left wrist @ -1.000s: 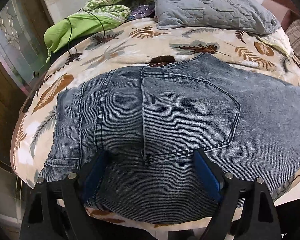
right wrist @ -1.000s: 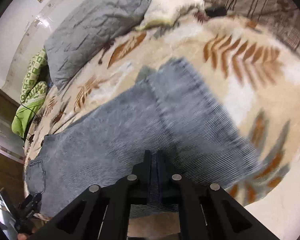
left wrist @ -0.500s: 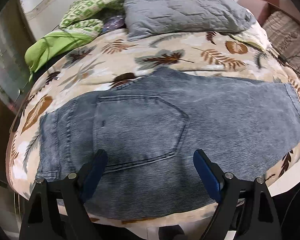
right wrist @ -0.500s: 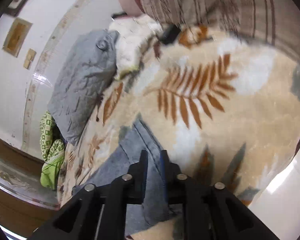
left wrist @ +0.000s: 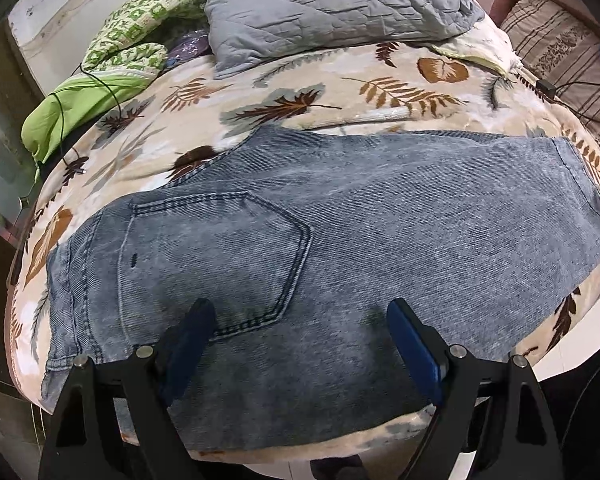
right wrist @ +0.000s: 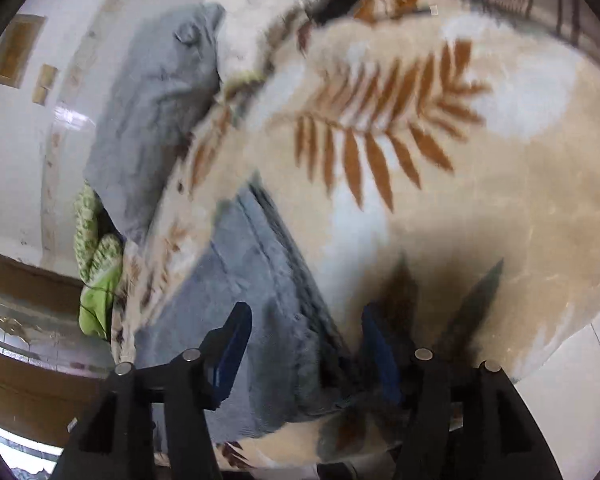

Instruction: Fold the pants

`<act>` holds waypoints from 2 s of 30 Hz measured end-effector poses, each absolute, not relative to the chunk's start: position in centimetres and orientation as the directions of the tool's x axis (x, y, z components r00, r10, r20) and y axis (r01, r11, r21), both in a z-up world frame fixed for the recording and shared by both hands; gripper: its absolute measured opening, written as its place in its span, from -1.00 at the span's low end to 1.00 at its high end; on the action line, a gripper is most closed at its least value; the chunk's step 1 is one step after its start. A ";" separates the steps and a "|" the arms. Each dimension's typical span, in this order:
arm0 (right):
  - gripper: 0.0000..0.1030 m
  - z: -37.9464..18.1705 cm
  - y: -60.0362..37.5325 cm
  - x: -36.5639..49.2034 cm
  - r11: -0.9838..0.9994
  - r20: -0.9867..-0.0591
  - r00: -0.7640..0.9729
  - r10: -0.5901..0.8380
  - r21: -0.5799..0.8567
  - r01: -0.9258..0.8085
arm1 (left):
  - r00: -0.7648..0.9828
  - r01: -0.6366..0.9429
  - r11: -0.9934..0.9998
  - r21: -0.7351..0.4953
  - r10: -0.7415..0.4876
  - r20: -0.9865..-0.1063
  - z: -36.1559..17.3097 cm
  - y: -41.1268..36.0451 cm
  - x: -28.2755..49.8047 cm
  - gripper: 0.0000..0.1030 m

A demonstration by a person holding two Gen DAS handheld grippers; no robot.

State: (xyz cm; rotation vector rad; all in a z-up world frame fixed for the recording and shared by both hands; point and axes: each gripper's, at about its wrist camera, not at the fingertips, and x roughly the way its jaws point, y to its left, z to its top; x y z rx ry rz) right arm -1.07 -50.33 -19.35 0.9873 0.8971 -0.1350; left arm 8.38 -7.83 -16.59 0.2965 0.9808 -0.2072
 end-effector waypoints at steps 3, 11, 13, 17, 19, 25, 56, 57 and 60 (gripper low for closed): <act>0.26 -19.8 -50.4 -0.8 0.552 -0.669 0.667 0.329 0.709 0.439 | 0.536 0.320 0.936 0.145 -0.053 -0.843 -16.9 -8.8 8.8 0.71; -0.15 -19.9 -48.3 0.7 0.633 -0.687 0.644 0.337 0.672 0.385 | 0.513 0.324 0.939 0.117 -0.071 -0.855 -18.4 -9.7 9.8 0.71; -0.56 -20.0 -48.5 0.4 0.632 -0.695 0.640 0.326 0.664 0.399 | 0.514 0.320 0.940 0.117 -0.069 -0.855 -18.3 -9.4 9.7 0.71; -0.65 -19.7 -48.6 -0.1 0.623 -0.666 0.665 0.340 0.688 0.371 | 0.513 0.293 0.950 0.112 -0.057 -0.857 -18.0 -8.6 9.8 0.71; -0.66 -18.9 -48.3 -0.2 0.620 -0.634 0.692 0.346 0.708 0.338 | 0.510 0.282 0.954 0.103 -0.058 -0.858 -17.9 -8.3 9.9 0.71; -0.68 -17.0 -46.4 0.1 0.624 -0.561 0.744 0.363 0.740 0.253 | 0.510 0.307 0.941 0.142 -0.037 -0.860 -18.4 -9.0 9.8 0.71; 0.16 -16.0 -32.1 8.4 0.622 -0.495 0.644 0.583 0.782 0.037 | 0.551 0.323 0.946 0.032 -0.161 -0.819 -14.0 -8.4 9.0 0.71; 0.06 -16.2 -33.0 8.3 0.646 -0.524 0.668 0.527 0.759 0.085 | 0.555 0.335 0.941 0.040 -0.163 -0.816 -13.9 -9.1 8.9 0.71; -0.35 -16.9 -34.2 8.9 0.685 -0.599 0.671 0.438 0.705 0.182 | 0.572 0.376 0.926 0.045 -0.193 -0.797 -13.7 -11.5 8.7 0.71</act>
